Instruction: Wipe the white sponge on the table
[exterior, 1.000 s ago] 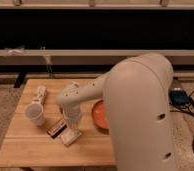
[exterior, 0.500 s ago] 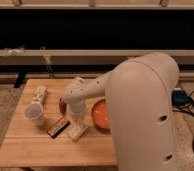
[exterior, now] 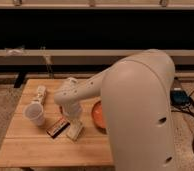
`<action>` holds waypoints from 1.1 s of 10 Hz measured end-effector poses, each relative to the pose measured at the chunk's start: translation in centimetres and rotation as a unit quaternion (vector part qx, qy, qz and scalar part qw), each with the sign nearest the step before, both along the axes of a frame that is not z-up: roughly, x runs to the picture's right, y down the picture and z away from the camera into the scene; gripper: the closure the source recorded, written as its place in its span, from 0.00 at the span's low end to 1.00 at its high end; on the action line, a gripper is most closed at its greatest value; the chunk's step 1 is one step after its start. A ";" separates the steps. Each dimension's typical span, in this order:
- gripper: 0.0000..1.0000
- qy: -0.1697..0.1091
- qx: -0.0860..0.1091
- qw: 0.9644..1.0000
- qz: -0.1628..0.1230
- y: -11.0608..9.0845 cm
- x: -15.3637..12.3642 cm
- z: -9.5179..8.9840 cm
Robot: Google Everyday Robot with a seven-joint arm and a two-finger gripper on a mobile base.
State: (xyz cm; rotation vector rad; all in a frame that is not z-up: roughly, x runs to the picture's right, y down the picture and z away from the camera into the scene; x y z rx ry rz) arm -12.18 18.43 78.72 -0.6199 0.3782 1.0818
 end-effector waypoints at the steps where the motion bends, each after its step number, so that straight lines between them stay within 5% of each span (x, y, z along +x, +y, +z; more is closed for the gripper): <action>1: 0.99 -0.006 0.002 1.000 -0.008 0.3 -0.5 -0.5; 4: 0.99 -0.024 -0.005 0.999 -0.040 3.1 -2.8 -2.5; 7: 0.99 -0.014 -0.017 0.998 -0.055 4.8 -1.3 -2.4; 11: 0.65 -0.018 -0.034 0.998 -0.050 5.4 0.5 -2.0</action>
